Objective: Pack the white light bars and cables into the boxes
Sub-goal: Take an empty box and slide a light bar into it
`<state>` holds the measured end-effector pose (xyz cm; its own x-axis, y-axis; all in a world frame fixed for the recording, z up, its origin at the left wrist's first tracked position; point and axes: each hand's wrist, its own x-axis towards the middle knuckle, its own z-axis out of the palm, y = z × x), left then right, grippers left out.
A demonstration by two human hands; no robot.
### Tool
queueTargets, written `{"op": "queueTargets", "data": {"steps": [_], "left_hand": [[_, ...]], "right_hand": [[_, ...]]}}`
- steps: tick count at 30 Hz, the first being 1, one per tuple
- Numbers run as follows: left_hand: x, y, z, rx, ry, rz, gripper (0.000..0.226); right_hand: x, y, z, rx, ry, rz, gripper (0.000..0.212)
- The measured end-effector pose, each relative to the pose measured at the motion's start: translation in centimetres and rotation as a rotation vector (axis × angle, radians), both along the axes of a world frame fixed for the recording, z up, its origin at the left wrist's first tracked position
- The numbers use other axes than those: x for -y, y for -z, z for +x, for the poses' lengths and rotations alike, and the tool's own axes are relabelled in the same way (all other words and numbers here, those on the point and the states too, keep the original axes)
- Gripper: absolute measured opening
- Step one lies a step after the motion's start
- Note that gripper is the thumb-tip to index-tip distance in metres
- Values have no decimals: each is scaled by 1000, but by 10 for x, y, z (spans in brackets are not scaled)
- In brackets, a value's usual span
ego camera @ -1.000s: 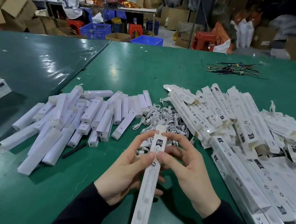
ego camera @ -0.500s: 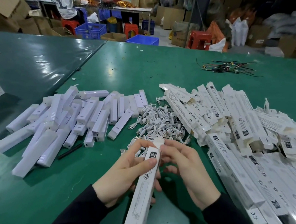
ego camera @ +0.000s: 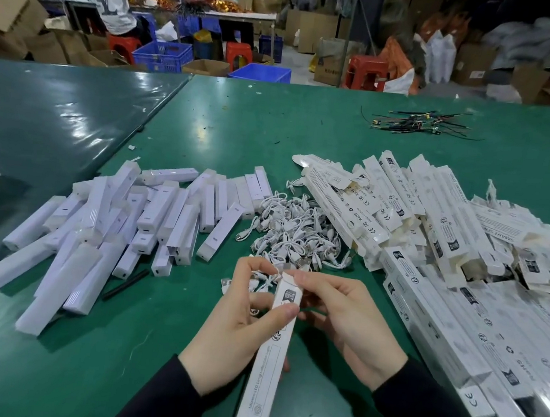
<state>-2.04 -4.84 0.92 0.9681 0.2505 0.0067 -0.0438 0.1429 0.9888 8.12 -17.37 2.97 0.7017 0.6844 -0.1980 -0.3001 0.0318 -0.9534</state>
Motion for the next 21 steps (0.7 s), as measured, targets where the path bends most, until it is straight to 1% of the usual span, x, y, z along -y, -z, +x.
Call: {"op": "queueTargets", "data": {"steps": [8,12,14,17,19,21], "left_hand": [[0,-2,-1,-25,19,0,41],[1,-3,-1,-22,12,-20,37],[-1,-5,-2,-21,12,-37,38],[-5,-8,-3,-25,26,-72,38],[-7,-10,-3,-26,36,-91,40],[-9,-10,-3,-30,47,-97,42]], "right_hand": [[-1,3,1,-18,29,18,15],[-1,5,4,28,22,21,16],[-1,5,5,108,25,37,18],[-1,6,4,340,42,62,20],[1,8,4,493,48,91,17],[3,12,3,583,48,123,14]]}}
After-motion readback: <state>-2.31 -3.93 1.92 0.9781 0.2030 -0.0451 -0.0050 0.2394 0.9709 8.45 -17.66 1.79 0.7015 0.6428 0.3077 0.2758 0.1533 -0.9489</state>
